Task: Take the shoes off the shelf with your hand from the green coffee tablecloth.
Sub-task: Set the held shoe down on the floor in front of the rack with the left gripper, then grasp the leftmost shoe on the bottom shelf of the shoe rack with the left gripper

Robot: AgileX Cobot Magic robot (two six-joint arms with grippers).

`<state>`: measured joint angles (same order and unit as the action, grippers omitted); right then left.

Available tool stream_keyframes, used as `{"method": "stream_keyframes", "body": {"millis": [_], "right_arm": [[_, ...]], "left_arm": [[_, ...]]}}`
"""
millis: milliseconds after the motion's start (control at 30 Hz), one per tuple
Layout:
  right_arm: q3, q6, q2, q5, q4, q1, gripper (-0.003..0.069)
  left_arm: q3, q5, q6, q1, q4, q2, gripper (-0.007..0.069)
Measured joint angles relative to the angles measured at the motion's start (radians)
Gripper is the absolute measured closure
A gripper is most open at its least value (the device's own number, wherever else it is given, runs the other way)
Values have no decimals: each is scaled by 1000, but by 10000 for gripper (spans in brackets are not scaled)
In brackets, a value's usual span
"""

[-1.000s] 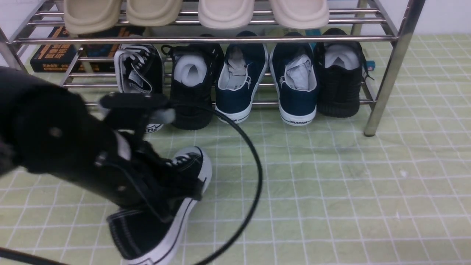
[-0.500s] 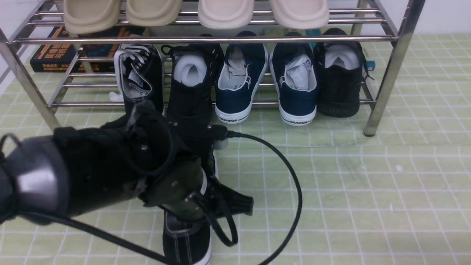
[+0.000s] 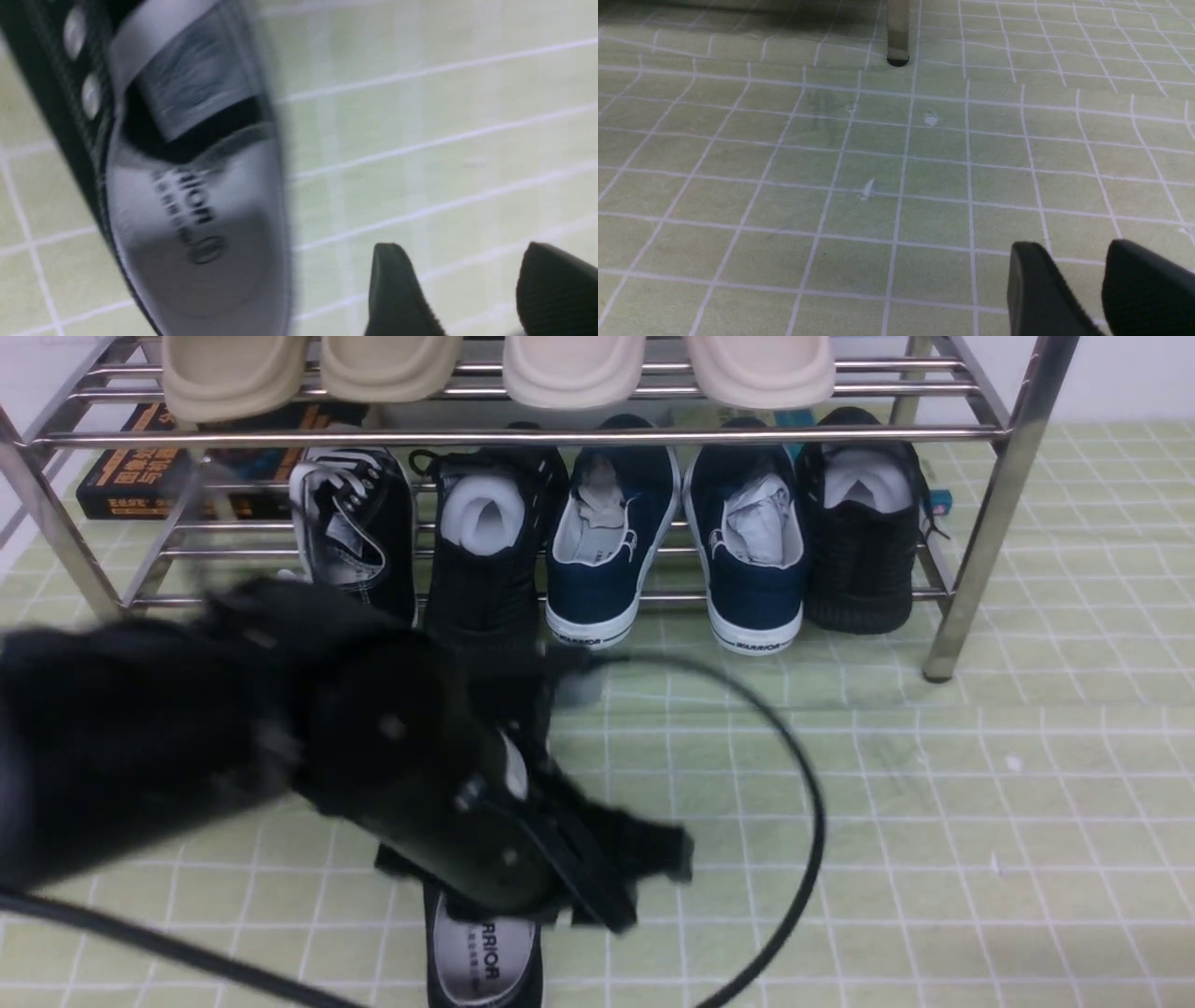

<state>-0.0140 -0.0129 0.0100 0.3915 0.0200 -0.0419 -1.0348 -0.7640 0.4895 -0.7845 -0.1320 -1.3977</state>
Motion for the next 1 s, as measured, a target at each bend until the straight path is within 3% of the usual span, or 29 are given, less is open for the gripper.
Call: {"method": "stream_keyframes", "body": {"millis": [200, 300, 367, 433, 533, 700, 733, 900, 1000], "right_arm": [[0, 0, 0, 0, 0, 0, 421], [0, 0, 0, 0, 0, 0, 421], [0, 0, 0, 0, 0, 0, 421], [0, 0, 0, 0, 0, 0, 421], [0, 0, 0, 0, 0, 0, 421], [0, 0, 0, 0, 1, 0, 421], [0, 0, 0, 0, 1, 0, 421], [0, 0, 0, 0, 1, 0, 421], [0, 0, 0, 0, 1, 0, 421]], "left_arm": [[-127, -137, 6, 1, 159, 162, 291], [-188, -274, 134, 13, 412, 227, 473], [-200, -308, 168, 32, 472, 230, 532], [-224, -345, 205, 140, 550, 219, 610], [-236, -319, 154, 311, 485, 179, 615], [-238, -221, 15, 539, 244, 93, 614], [-238, -183, -47, 600, 146, 50, 612], [-246, -88, -146, 649, 23, -26, 569], [-265, -17, -165, 642, 5, -65, 481]]}}
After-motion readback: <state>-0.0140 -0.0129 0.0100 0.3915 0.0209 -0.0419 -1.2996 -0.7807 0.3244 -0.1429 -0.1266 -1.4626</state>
